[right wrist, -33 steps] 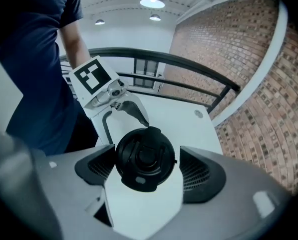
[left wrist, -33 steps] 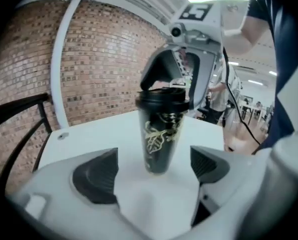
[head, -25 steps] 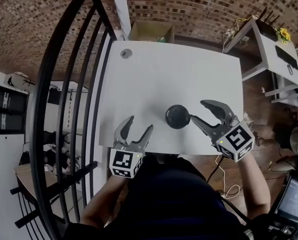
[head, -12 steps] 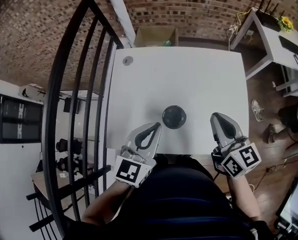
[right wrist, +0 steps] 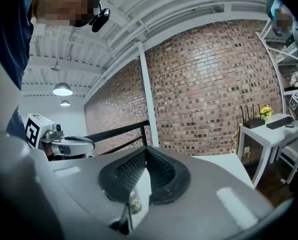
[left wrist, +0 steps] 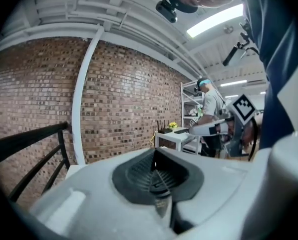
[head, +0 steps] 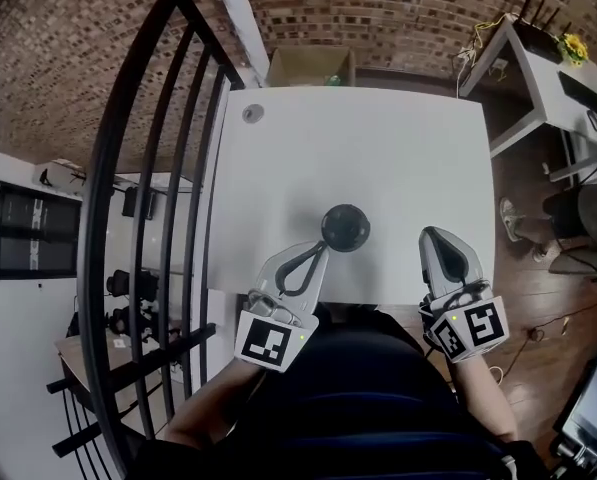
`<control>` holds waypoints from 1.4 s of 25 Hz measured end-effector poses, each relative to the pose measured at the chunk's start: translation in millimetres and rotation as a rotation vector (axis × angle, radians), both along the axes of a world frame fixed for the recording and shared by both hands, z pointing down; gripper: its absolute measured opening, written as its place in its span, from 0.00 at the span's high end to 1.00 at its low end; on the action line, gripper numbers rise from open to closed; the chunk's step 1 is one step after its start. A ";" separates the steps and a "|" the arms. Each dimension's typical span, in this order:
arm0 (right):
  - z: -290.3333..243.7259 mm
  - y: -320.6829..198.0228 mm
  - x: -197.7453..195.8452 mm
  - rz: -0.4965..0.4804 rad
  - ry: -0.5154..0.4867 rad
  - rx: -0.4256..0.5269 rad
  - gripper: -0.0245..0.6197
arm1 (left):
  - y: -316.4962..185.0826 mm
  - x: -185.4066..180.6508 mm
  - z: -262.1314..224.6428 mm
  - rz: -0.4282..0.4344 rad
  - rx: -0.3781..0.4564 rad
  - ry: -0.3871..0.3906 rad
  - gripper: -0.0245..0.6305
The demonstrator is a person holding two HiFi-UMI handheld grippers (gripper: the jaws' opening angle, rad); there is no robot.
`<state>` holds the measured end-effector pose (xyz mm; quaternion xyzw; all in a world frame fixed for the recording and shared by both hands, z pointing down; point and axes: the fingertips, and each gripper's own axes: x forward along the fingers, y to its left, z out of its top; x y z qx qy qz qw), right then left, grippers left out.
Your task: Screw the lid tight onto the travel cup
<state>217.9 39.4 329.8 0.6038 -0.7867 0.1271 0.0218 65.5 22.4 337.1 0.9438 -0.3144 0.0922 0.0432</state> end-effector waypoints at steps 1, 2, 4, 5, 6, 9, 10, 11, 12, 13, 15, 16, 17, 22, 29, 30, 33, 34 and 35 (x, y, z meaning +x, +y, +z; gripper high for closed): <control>-0.6 -0.8 -0.6 0.000 0.003 0.003 0.95 | -1.1 -1.2 0.8 -0.006 -0.005 0.002 0.95; -1.3 -1.3 -0.8 0.002 0.004 0.007 0.95 | -1.9 -2.3 1.2 -0.009 -0.006 0.003 0.95; -3.2 -1.5 -0.7 0.007 0.009 0.017 0.95 | -2.6 -3.2 1.4 -0.010 -0.005 0.004 0.95; -4.1 -1.5 -0.4 0.009 0.013 0.021 0.95 | -3.3 -3.0 1.5 -0.010 -0.004 0.004 0.95; -4.8 -1.6 -0.1 0.011 0.017 0.026 0.95 | -4.4 -2.6 1.5 -0.011 -0.002 0.004 0.95; -7.1 -1.8 0.5 0.017 0.027 0.042 0.95 | -9.0 -1.6 -0.5 -0.015 0.007 0.013 0.95; -8.2 -1.7 0.7 0.019 0.031 0.047 0.95 | -9.8 -1.7 -1.3 -0.016 0.009 0.016 0.95; -9.2 -1.6 0.8 0.021 0.036 0.051 0.95 | -10.3 -2.0 -1.8 -0.015 0.009 0.017 0.95; -10.3 -1.5 0.9 0.023 0.042 0.055 0.95 | -10.5 -2.5 -2.0 -0.014 0.009 0.018 0.95; -11.2 -1.6 0.8 0.025 0.047 0.059 0.95 | -10.8 -3.0 -1.9 -0.013 0.008 0.017 0.95; -12.4 -1.9 0.7 0.029 0.053 0.064 0.95 | -11.9 -3.8 -1.4 -0.013 0.008 0.019 0.95; -12.5 -2.0 0.6 0.030 0.054 0.065 0.95 | -12.5 -3.8 -1.4 -0.012 0.010 0.020 0.95; -12.5 -1.8 0.6 0.032 0.055 0.064 0.95 | -12.8 -3.8 -1.6 -0.011 0.011 0.020 0.95; -13.7 0.2 0.1 0.036 0.059 0.065 0.95 | -11.6 -3.1 -2.4 -0.006 0.011 0.021 0.95; -13.8 1.3 -4.2 0.024 0.055 0.063 0.95 | -12.4 -6.7 -3.0 -0.009 0.012 0.019 0.95; -13.7 1.6 -4.4 0.023 0.053 0.064 0.95 | -12.4 -7.1 -2.8 -0.011 0.010 0.018 0.95; -13.7 0.8 -4.1 0.027 0.052 0.062 0.95 | -13.8 -8.0 -1.8 -0.012 0.007 0.016 0.95; -13.8 -0.1 -4.1 0.029 0.052 0.061 0.95 | -14.5 -8.2 -1.5 -0.012 0.007 0.016 0.95; -13.8 -0.7 -4.2 0.030 0.052 0.061 0.95 | -15.1 -8.5 -1.2 -0.013 0.007 0.016 0.95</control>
